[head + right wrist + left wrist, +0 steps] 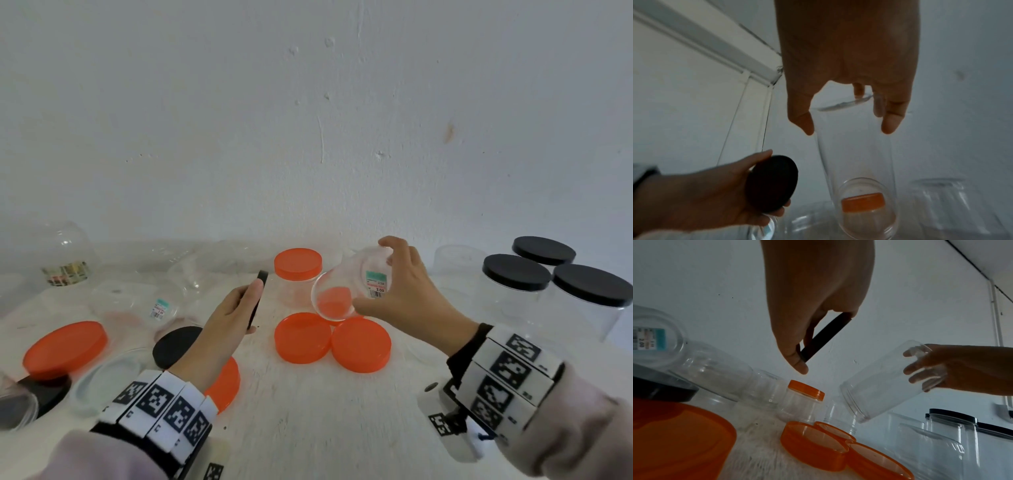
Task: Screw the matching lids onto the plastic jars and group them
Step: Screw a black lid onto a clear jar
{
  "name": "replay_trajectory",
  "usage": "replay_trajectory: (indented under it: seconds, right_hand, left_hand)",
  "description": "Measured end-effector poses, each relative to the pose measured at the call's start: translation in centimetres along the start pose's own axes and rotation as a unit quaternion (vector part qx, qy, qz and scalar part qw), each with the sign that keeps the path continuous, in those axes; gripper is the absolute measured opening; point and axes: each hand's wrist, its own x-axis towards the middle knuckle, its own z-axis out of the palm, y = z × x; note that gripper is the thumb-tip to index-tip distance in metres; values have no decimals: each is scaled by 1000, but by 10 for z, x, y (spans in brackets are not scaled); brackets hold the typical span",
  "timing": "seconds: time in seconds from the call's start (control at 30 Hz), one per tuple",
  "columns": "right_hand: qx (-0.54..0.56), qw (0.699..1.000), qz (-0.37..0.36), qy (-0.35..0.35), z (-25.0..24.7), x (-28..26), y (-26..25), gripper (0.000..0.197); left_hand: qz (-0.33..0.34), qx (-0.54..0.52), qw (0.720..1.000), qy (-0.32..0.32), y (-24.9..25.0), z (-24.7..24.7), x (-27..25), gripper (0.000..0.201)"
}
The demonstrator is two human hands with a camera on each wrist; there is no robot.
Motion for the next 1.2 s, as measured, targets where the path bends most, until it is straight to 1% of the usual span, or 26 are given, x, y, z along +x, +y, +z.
replay_trajectory:
  seconds: [0.13,0.2,0.3,0.43,0.5,0.53,0.6,0.7,0.73,0.8,0.83,0.87,0.93,0.97,1.03,1.1,1.2]
  right_hand:
    - [84,994,67,-32,5,-6,-1,74]
    - [117,987,99,-41,9,-9,-1,70]
    - [181,968,161,-67,17,-12,-2,68]
    - [245,936,225,-115,27,-17,-6,63]
    - [297,912,238,-153,32,-21,-10,60]
    - [307,905,240,-171,34,-23,-11,57]
    - [306,900,245,-188,38,-26,-13,51]
    - [301,901,254,-183,49,-29,-15,55]
    - [306,897,259,-188,51,-30,-15,50]
    - [334,880,264,-209,55,-34,-17,26]
    - [344,872,266,-226,56,-35,-19,21]
    - [343,867,265,-245,57,-37,-20,26]
    - [317,867,259,-283,61,-40,-25,57]
    - [300,869,254,-299,63,-42,-29,69]
    - [275,876,246,-312,69,-44,-34,82]
    - [239,891,232,-308,74,-45,-37,84]
    - [147,923,200,-294,84,-45,-37,73]
  left_hand:
    - [6,0,1000,13,4,-11,-7,42]
    - [5,2,1000,22,4,-16,-9,41]
    - [-4,-1,1000,28,4,-23,-9,41]
    - [-6,0,999,37,1,-32,-9,47]
    - [-7,2,999,38,0,-37,-10,51]
    - [-7,4,999,37,0,-40,-11,54]
    - [-6,6,999,35,1,-45,-13,62]
    - [3,-1,999,36,3,-51,-16,63]
    - [5,1,999,35,3,-53,-17,62]
    - [7,6,999,32,4,-57,-17,59]
    - [8,6,999,31,4,-59,-18,56]
    - [9,5,999,30,3,-60,-18,54]
    - [12,7,1000,27,2,-63,-19,56]
    - [13,11,1000,25,2,-64,-20,60]
    - [18,18,1000,18,1,-66,-21,67]
    - [27,21,999,10,1,-68,-23,66]
    - [38,21,999,5,1,-69,-27,53]
